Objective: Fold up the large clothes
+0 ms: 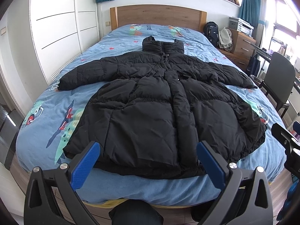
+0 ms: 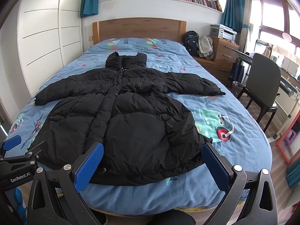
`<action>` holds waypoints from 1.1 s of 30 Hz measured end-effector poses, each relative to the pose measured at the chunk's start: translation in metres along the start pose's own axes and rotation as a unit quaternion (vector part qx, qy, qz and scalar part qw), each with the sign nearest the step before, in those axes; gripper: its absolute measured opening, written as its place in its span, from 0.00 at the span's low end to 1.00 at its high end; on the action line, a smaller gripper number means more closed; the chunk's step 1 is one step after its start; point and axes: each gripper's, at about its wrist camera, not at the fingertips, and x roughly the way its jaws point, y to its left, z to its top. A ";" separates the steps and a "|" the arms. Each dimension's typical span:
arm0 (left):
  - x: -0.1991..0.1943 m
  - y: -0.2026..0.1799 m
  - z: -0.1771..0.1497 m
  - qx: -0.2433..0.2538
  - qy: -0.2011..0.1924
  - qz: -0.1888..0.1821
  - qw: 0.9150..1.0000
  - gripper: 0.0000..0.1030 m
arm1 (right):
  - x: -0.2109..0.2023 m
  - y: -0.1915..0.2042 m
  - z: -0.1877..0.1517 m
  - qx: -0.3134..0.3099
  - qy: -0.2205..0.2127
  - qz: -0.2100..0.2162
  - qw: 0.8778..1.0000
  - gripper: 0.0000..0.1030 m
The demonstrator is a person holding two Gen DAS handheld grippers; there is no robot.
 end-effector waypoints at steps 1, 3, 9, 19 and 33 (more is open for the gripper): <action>-0.001 -0.001 0.000 0.000 -0.001 0.000 1.000 1.00 | 0.000 -0.001 0.000 0.002 0.000 0.000 1.000 0.99; -0.002 -0.002 0.000 -0.001 -0.003 0.001 1.000 1.00 | 0.000 -0.003 0.000 0.004 0.000 0.001 1.000 0.99; -0.001 0.003 0.001 -0.010 -0.006 -0.005 1.000 1.00 | 0.001 -0.002 0.001 0.002 -0.002 0.002 1.000 0.99; 0.008 0.005 0.003 -0.012 -0.001 0.004 1.000 1.00 | 0.010 0.001 0.000 -0.003 0.004 0.006 1.000 0.99; 0.029 0.021 0.030 -0.022 0.015 0.031 0.999 1.00 | 0.035 0.003 0.022 -0.010 0.014 0.015 1.000 0.99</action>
